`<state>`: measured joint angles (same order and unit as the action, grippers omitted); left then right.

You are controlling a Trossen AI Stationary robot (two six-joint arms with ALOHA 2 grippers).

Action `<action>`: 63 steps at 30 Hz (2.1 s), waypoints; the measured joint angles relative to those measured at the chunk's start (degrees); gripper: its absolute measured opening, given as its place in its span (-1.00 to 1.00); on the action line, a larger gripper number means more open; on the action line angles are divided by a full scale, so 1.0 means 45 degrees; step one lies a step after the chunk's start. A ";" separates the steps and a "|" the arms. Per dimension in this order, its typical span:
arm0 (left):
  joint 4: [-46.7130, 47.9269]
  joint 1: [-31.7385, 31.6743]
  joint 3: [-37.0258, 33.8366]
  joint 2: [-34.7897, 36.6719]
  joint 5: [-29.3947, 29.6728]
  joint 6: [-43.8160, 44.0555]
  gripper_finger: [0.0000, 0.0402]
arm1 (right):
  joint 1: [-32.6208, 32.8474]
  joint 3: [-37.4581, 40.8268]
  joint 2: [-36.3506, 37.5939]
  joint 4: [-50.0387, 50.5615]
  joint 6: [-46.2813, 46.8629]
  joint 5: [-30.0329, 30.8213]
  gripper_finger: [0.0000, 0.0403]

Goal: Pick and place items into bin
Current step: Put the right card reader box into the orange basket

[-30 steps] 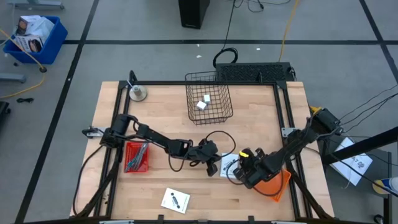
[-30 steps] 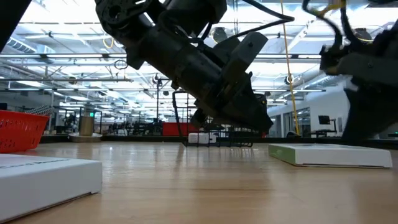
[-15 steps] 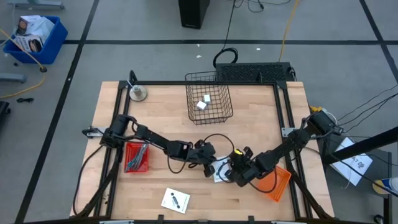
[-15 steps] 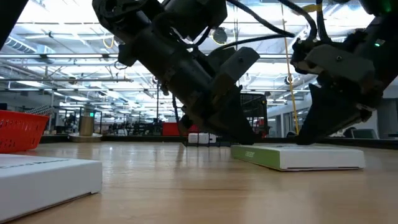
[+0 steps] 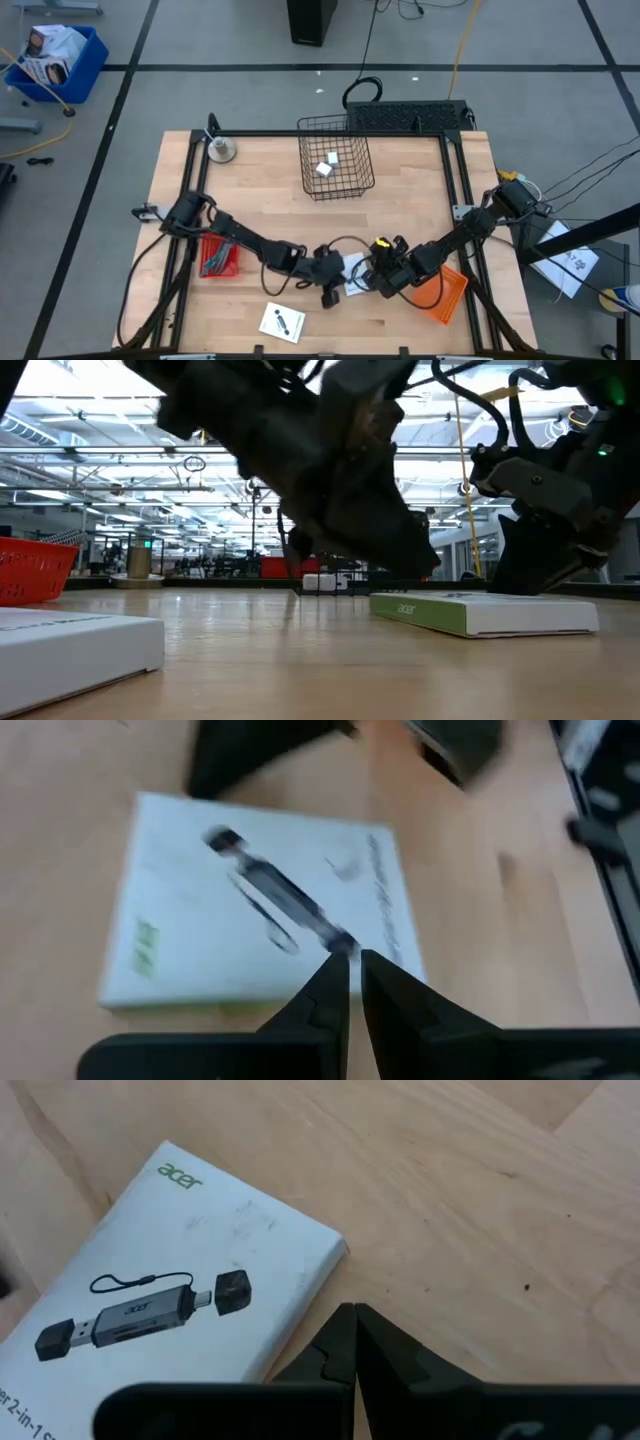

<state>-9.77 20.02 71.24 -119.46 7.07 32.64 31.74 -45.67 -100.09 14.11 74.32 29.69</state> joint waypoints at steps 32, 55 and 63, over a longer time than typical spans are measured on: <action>0.2130 -0.0241 0.0039 -0.0468 0.0324 0.0687 -0.83 | 0.0031 0.0142 -0.0102 -0.5172 -0.4109 0.1908 -1.00; 0.1612 -0.0227 -0.0019 -0.0493 0.0880 0.0360 -0.83 | 0.0549 0.0024 0.0448 -0.6303 -0.4732 0.2826 -1.00; 0.1123 -0.0453 -0.0019 -0.0593 0.2094 0.0353 -0.82 | 0.0635 -0.0049 0.0379 -0.6572 -0.5148 0.1748 -1.00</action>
<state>-4.72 17.99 71.16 -122.13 16.50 34.23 34.59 -45.89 -98.39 -15.46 51.16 37.56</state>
